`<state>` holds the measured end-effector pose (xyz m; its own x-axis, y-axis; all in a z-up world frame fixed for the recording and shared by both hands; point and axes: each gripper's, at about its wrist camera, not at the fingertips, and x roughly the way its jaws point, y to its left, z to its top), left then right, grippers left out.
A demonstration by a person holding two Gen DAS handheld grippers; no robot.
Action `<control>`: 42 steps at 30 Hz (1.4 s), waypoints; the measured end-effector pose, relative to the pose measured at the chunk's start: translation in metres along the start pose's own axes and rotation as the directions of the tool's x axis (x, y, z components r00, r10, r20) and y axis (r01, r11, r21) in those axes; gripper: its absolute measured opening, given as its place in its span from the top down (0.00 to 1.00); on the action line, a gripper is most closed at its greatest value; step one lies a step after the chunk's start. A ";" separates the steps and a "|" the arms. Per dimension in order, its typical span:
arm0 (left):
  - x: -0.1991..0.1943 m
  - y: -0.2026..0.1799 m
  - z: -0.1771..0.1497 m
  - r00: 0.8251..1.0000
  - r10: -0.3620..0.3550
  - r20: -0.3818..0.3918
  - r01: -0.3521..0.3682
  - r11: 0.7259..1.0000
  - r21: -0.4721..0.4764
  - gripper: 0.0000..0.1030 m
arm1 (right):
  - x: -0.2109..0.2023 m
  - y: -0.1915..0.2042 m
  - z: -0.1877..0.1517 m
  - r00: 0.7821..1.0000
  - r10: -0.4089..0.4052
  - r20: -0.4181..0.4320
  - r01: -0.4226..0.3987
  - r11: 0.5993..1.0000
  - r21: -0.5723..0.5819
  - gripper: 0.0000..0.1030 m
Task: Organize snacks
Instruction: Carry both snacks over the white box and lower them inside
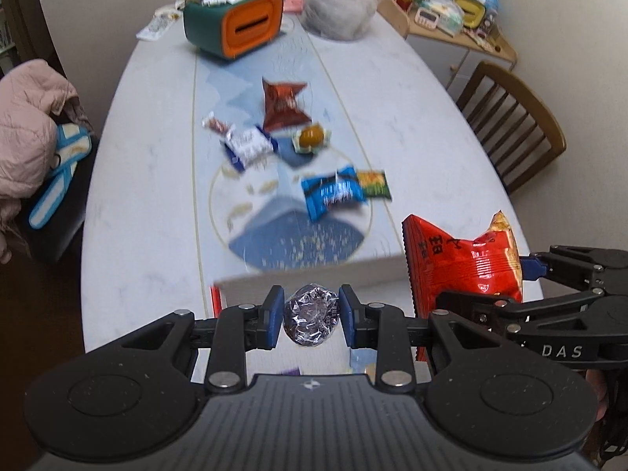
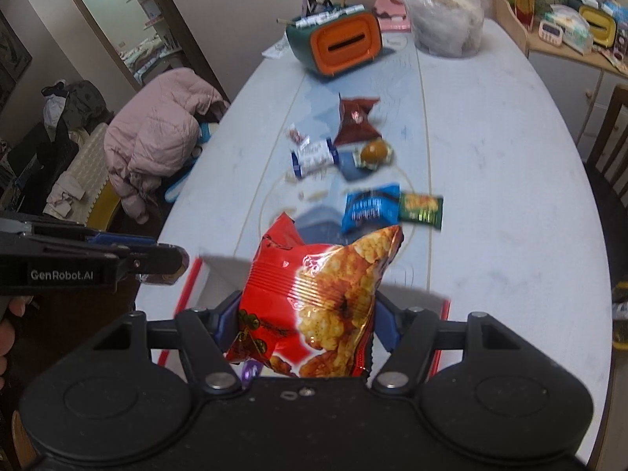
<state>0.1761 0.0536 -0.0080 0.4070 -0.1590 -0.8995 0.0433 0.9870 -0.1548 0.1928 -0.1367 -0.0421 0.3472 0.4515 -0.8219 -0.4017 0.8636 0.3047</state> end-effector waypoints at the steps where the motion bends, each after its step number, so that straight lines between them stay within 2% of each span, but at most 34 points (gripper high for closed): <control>1: 0.003 0.000 -0.005 1.000 -0.002 -0.005 0.002 1.000 -0.005 0.72 | 0.003 0.000 -0.005 1.000 0.002 -0.009 -0.002 1.000 0.005 0.36; 7: 0.030 -0.003 -0.035 0.998 0.007 -0.058 -0.007 1.000 -0.009 0.72 | 0.026 -0.002 -0.040 0.998 -0.013 -0.069 0.014 1.000 0.007 0.36; 10: 0.044 -0.010 -0.047 0.996 0.005 -0.087 -0.004 1.000 0.018 0.72 | 0.040 -0.002 -0.056 0.994 -0.008 -0.107 0.009 1.000 0.007 0.36; 16: 0.072 -0.018 -0.055 0.993 0.021 -0.120 -0.019 1.000 0.017 0.72 | 0.065 -0.003 -0.079 0.986 -0.030 -0.164 0.031 0.999 0.006 0.36; 24: 0.113 -0.027 -0.056 0.980 0.049 -0.192 -0.047 0.999 0.016 0.72 | 0.089 -0.003 -0.089 0.976 -0.048 -0.210 0.049 0.999 -0.001 0.36; 32: 0.152 -0.031 -0.049 0.954 0.103 -0.282 -0.101 0.995 0.021 0.72 | 0.104 -0.002 -0.089 0.970 -0.065 -0.235 0.065 0.998 -0.007 0.35; 36: 0.162 -0.032 -0.051 0.945 0.099 -0.313 -0.100 0.995 0.015 0.72 | 0.108 -0.002 -0.091 0.966 -0.075 -0.249 0.074 0.997 -0.012 0.33; 42: 0.170 -0.030 -0.052 0.940 0.089 -0.330 -0.094 0.996 0.001 0.72 | 0.111 -0.003 -0.091 0.964 -0.072 -0.256 0.072 0.997 -0.010 0.31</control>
<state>0.1962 -0.0048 -0.1777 0.0852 -0.0692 -0.9940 0.0058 0.9976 -0.0690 0.1555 -0.1096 -0.1784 0.1470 0.3153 -0.9375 -0.3841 0.8917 0.2396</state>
